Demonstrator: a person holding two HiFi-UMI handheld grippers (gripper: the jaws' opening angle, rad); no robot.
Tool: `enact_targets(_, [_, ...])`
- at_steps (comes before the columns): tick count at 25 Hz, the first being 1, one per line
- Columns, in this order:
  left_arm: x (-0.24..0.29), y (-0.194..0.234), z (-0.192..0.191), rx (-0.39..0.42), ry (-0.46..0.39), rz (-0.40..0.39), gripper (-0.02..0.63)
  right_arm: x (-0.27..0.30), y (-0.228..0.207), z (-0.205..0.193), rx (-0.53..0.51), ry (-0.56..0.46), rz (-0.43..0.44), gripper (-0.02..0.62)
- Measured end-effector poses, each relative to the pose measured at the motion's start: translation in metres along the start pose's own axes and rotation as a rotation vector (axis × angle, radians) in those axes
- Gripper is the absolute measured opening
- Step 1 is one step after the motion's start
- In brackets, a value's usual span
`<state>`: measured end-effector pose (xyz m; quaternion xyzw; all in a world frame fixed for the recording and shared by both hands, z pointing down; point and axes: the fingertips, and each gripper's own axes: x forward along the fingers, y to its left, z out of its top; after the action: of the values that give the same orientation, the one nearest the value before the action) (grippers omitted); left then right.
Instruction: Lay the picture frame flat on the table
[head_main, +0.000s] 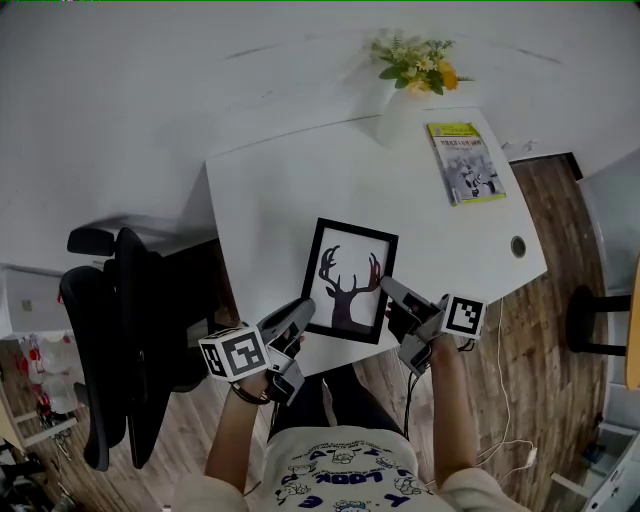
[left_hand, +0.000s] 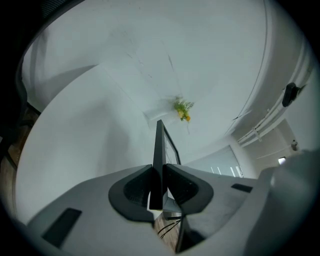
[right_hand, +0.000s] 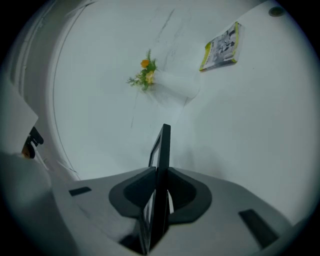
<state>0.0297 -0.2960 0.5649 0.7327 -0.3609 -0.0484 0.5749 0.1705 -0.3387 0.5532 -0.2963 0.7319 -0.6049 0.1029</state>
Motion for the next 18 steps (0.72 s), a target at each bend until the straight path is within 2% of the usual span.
enact_targets(3, [0.006, 0.024, -0.011, -0.009, 0.024, 0.046, 0.087, 0.004, -0.031, -0.01, 0.017, 0.018, -0.076, 0.083])
enact_targets(6, [0.012, 0.04, -0.019, -0.02, 0.038, 0.071, 0.089, 0.006, -0.054, -0.02, 0.088, 0.027, -0.15, 0.083])
enact_targets(13, [0.015, 0.063, -0.03, 0.0, 0.071, 0.137, 0.089, 0.014, -0.085, -0.036, 0.125, 0.068, -0.21, 0.083])
enact_targets(18, [0.018, 0.075, -0.035, 0.04, 0.101, 0.172, 0.089, 0.016, -0.101, -0.046, 0.096, 0.111, -0.268, 0.083])
